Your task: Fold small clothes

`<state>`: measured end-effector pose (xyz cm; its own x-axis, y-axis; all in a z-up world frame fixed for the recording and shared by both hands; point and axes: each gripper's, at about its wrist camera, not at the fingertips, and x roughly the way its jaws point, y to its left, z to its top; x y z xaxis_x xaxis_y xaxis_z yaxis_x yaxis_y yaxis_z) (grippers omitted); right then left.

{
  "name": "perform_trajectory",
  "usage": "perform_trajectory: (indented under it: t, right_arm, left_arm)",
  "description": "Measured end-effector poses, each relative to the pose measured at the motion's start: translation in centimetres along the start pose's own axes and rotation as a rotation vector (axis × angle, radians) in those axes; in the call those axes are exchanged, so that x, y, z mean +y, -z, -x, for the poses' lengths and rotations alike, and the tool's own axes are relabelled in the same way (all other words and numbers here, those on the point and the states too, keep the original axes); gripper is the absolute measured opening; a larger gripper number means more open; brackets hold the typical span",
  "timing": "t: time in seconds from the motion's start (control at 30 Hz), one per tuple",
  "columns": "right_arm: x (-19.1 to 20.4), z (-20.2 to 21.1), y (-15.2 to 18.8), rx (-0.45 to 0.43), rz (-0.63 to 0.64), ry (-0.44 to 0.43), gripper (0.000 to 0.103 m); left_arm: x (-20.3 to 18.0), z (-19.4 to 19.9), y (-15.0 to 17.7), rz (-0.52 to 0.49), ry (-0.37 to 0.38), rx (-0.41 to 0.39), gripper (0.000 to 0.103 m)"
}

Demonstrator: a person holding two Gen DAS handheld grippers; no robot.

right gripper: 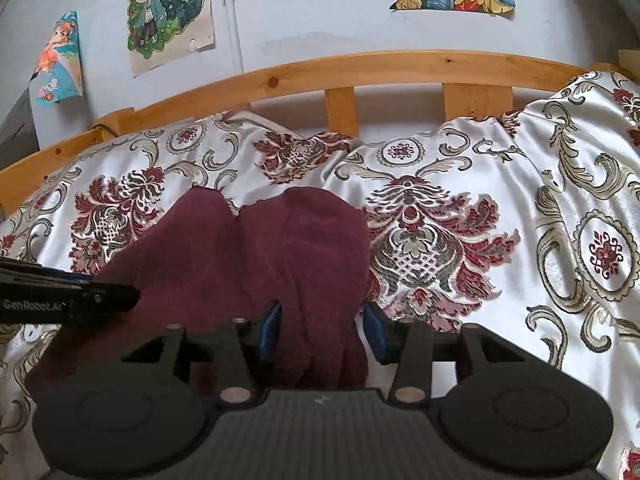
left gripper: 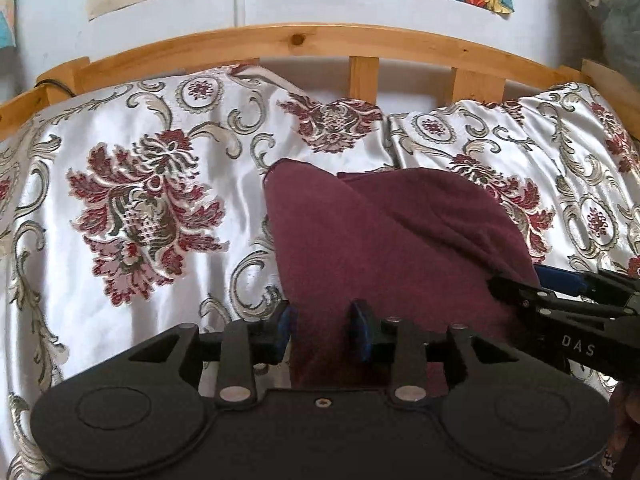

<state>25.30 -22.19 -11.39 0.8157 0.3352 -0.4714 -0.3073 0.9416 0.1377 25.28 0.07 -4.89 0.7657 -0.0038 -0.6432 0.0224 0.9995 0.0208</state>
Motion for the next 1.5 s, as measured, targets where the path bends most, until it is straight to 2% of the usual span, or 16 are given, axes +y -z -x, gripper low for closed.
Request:
perform_trajectory:
  t: [0.1,0.17,0.23,0.3,0.37,0.53,0.63,0.87,1.07,1.23,1.5]
  right_arm:
    - [-0.2,0.0,0.1,0.001,-0.015,0.008,0.061]
    - [-0.1,0.0,0.1,0.001,-0.018,0.02,0.065]
    - [-0.1,0.1,0.1,-0.001,-0.018,0.032,0.069]
    - [0.0,0.2,0.0,-0.003,-0.013,0.04,0.072]
    - [0.1,0.6,0.0,-0.005,-0.004,0.06,0.08]
    - [-0.3,2.4,0.0,-0.025,-0.016,0.055,0.091]
    - [-0.4,3.9,0.2,-0.043,-0.018,0.05,0.095]
    - [-0.6,7.8,-0.4,-0.132,-0.042,0.038,0.103]
    - [-0.3,11.6,-1.1,-0.198,-0.068,0.007,0.103]
    - [0.6,15.0,-1.0,-0.259,-0.059,0.005,0.103]
    - [1.3,20.2,-0.3,-0.309,-0.063,-0.008,0.103]
  left_arm:
    - [-0.1,0.3,0.0,-0.004,-0.023,0.013,0.052]
    - [0.1,0.5,0.0,0.007,-0.039,0.029,0.065]
    - [0.5,0.8,0.0,0.044,-0.035,0.041,0.072]
    - [1.0,1.1,0.0,0.081,-0.034,0.052,0.077]
    - [1.1,1.4,0.2,0.103,-0.049,0.064,0.084]
    - [0.9,3.1,0.6,0.108,-0.099,0.064,0.092]
    - [0.8,4.4,0.8,0.118,-0.098,0.046,0.098]
    - [0.3,8.1,1.1,0.145,-0.093,-0.041,0.102]
    - [-0.6,11.9,1.4,0.079,-0.117,-0.115,0.102]
    - [-1.2,15.0,2.4,0.072,-0.109,-0.173,0.102]
    - [-2.4,18.6,3.7,0.027,-0.092,-0.213,0.102]
